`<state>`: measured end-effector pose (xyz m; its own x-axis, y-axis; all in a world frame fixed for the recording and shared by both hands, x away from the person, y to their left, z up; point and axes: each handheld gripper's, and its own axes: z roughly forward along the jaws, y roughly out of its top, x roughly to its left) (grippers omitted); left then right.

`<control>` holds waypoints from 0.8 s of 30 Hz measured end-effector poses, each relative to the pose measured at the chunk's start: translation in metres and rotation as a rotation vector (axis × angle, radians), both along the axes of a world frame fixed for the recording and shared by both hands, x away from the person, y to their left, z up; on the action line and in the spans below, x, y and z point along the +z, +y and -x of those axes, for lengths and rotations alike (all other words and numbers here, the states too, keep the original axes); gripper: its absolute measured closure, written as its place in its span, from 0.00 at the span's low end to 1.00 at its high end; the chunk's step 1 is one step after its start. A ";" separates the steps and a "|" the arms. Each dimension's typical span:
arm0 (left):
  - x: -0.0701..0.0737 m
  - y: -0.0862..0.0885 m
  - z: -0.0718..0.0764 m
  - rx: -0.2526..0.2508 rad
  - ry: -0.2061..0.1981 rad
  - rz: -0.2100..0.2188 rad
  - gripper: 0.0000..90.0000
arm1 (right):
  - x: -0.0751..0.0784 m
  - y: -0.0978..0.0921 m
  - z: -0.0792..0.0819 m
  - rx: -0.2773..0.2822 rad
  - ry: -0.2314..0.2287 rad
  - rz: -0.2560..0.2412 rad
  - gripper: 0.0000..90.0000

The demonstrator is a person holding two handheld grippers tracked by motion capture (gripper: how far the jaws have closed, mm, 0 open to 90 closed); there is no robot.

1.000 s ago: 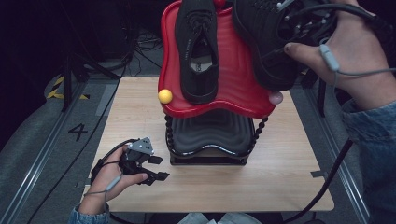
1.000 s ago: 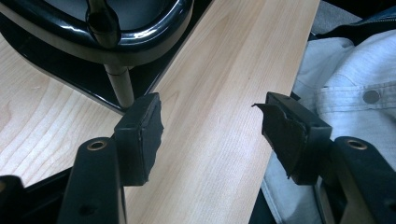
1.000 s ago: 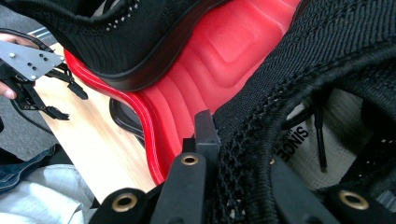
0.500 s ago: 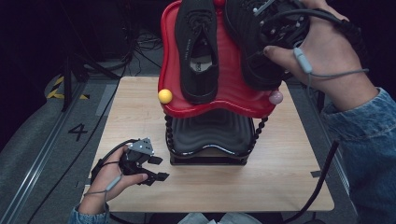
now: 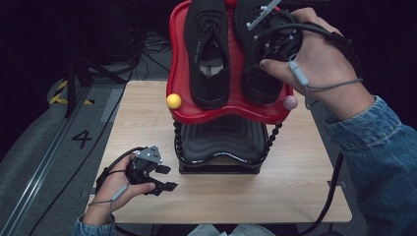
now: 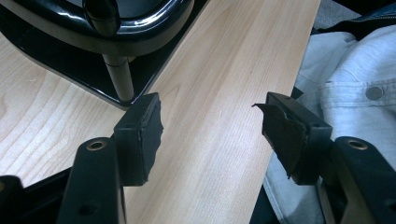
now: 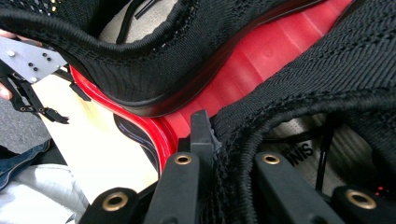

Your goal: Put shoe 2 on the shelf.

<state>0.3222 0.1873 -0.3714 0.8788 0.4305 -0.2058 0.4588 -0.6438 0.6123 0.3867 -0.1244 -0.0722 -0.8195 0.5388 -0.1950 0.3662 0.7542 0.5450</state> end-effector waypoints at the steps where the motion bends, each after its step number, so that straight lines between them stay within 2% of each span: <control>1: -0.001 0.000 0.000 0.004 -0.001 0.005 0.43 | -0.001 0.001 0.000 0.002 0.003 0.000 0.94; 9: -0.002 -0.001 0.000 0.002 0.008 -0.005 0.43 | -0.011 0.008 -0.004 0.018 0.018 0.024 0.93; 24: -0.005 -0.001 -0.001 -0.001 0.014 -0.012 0.42 | -0.016 0.017 -0.006 0.033 0.008 0.010 0.93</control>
